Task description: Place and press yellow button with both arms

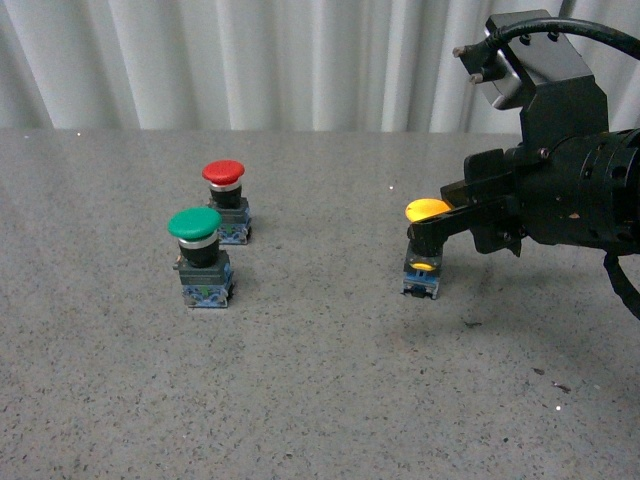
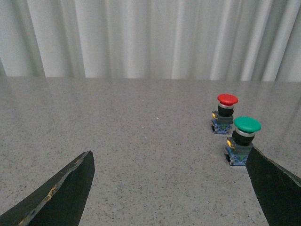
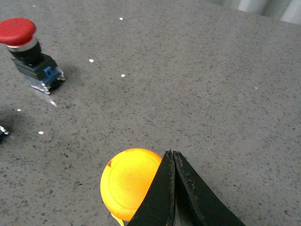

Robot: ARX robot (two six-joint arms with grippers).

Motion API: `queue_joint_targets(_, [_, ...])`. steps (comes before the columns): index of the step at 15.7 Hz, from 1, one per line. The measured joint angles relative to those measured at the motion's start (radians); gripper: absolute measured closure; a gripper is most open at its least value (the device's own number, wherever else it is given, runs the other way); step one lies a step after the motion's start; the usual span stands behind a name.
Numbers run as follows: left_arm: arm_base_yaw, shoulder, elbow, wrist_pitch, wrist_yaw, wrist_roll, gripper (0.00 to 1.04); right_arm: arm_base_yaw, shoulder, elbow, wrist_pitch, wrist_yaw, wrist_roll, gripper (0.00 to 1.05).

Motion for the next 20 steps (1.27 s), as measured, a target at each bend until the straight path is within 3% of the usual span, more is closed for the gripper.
queue_joint_targets(6, [0.000,0.000,0.000,0.000,0.000,0.000,0.07,0.006,-0.111,-0.051,0.219,-0.048,0.133,1.03])
queue_joint_targets(16, [0.000,0.000,0.000,0.000,0.000,0.000,0.07,0.064,-0.415,-0.177,0.272,-0.025,0.297,1.03])
queue_joint_targets(17, [0.000,0.000,0.000,0.000,0.000,0.000,0.07,0.086,-0.460,-0.192,0.217,0.045,0.289,1.03])
queue_joint_targets(18, [0.000,0.000,0.000,0.000,0.000,0.000,0.07,0.101,-0.570,-0.254,0.109,0.289,0.206,1.03])
queue_joint_targets(19, [0.000,0.000,0.000,0.000,0.000,0.000,0.07,0.062,-0.670,-0.337,0.065,0.410,0.155,1.03])
queue_joint_targets(20, [0.000,0.000,0.000,0.000,0.000,0.000,0.07,-0.014,-0.784,-0.422,0.021,0.439,0.126,1.03])
